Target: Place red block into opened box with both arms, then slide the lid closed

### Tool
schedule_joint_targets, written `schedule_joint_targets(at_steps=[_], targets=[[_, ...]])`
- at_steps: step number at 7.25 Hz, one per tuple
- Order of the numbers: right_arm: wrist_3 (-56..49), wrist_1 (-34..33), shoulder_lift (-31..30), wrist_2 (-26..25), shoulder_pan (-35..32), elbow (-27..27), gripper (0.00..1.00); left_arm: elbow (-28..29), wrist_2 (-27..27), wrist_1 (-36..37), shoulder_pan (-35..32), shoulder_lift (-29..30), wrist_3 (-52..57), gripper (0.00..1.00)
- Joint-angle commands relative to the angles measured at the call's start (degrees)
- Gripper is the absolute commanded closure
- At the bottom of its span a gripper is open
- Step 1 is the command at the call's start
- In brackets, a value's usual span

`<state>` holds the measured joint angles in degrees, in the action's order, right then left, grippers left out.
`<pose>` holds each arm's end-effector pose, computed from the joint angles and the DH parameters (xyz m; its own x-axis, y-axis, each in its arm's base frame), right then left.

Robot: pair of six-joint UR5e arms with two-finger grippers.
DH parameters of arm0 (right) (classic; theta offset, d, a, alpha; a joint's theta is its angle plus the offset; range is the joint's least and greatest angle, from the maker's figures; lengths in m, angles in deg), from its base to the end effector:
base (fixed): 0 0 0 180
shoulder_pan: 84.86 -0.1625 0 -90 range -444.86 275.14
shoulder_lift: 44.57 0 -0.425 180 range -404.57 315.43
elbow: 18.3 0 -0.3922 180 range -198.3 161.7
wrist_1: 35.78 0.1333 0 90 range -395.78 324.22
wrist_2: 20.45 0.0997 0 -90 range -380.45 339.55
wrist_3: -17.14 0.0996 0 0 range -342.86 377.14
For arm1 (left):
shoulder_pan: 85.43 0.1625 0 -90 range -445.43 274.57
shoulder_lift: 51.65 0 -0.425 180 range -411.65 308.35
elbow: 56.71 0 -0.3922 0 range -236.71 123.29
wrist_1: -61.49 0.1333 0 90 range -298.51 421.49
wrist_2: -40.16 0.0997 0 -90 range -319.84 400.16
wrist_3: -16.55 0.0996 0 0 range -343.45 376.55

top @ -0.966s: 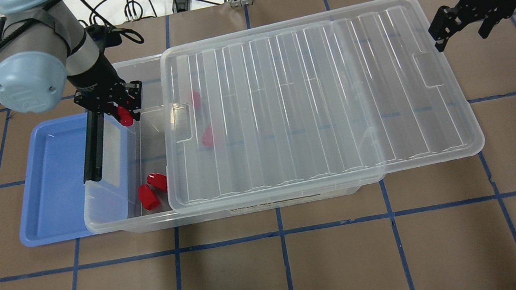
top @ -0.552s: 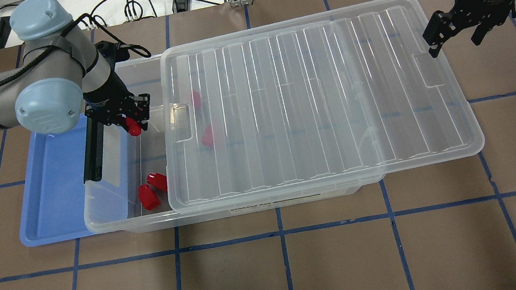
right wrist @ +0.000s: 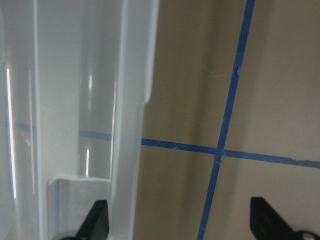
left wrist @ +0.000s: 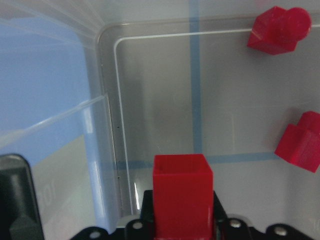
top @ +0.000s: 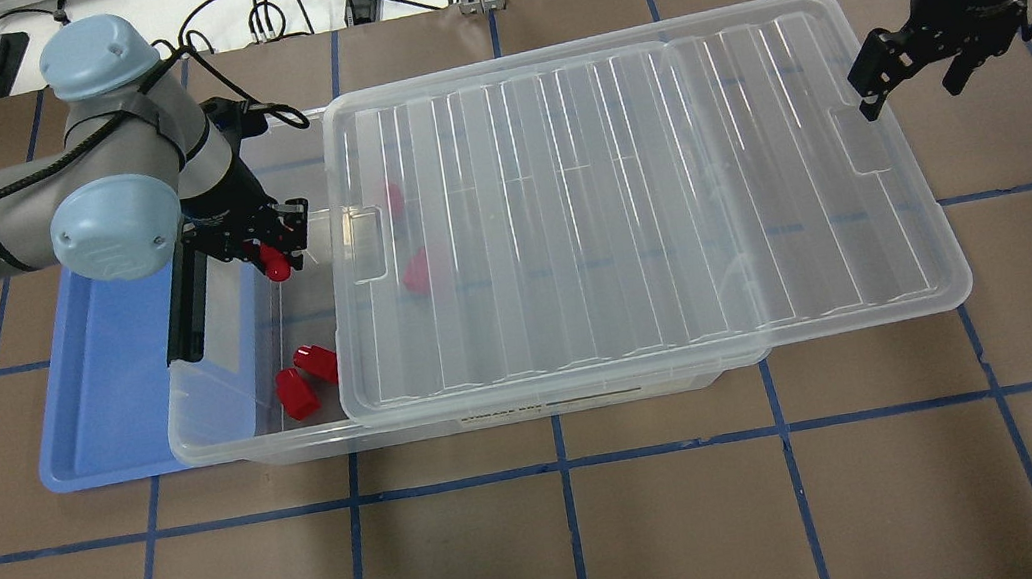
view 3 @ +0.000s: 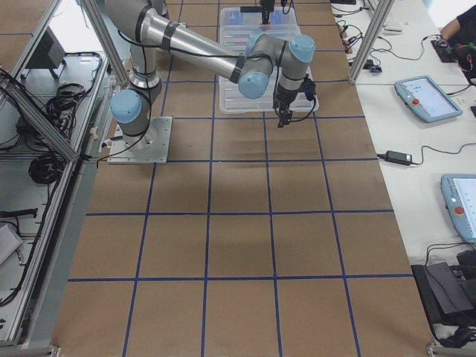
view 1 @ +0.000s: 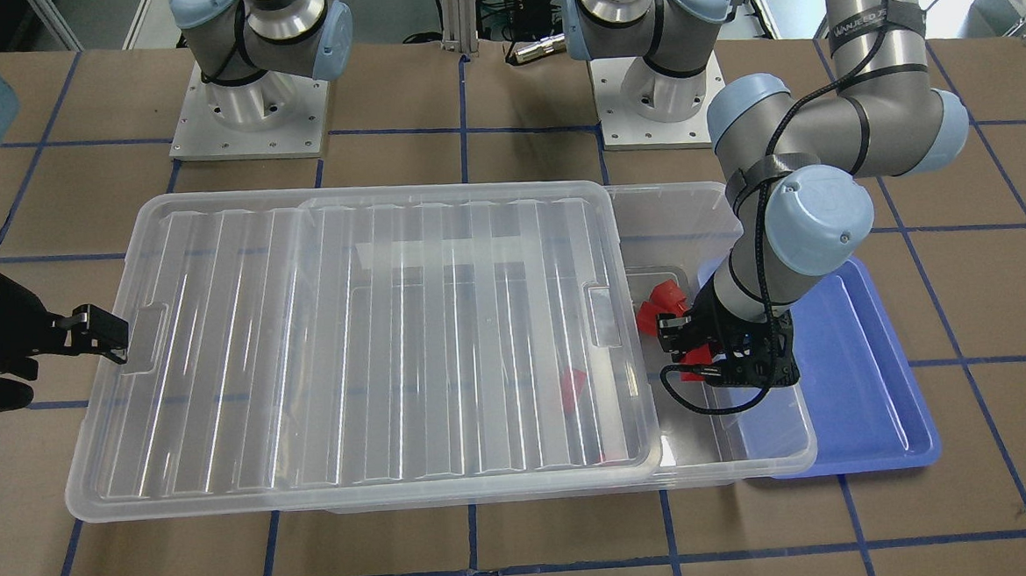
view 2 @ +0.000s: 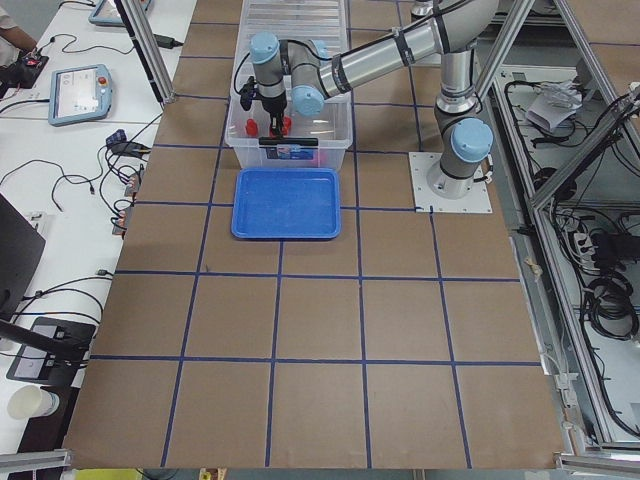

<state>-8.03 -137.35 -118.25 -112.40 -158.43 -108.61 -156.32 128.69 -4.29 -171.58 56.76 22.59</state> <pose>-0.0411 -0.5986 0.3502 -0.9882 -0.1531 -0.0068 -0.1531 0.9837 0.0942 -0.0971 -0.5812 0.2755 -0.9988 0.0363 0.0324 0.0383 0.9973 0.0632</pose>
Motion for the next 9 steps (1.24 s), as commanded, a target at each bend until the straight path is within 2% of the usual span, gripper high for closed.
schedule_joint_targets(at_steps=[1, 4, 7, 9], targets=[[-1.0, -0.4, 0.2, -1.7, 0.2, 0.1, 0.00, -0.1, 0.0, 0.2, -0.2, 0.5, -0.9, 0.99], [-3.9, -1.0, 0.2, -2.8, 2.1, 0.4, 0.00, -0.1, -0.1, 0.4, -0.2, 0.9, -1.3, 0.99], [-3.3, -0.9, -0.1, -2.7, 2.1, 0.5, 0.00, -1.5, -1.0, 3.1, -0.9, 2.6, -2.6, 0.99], [-2.4, -0.4, -2.1, -2.1, 2.0, 0.6, 0.00, -2.5, -1.7, 7.4, -2.0, 3.4, -2.2, 0.99]])
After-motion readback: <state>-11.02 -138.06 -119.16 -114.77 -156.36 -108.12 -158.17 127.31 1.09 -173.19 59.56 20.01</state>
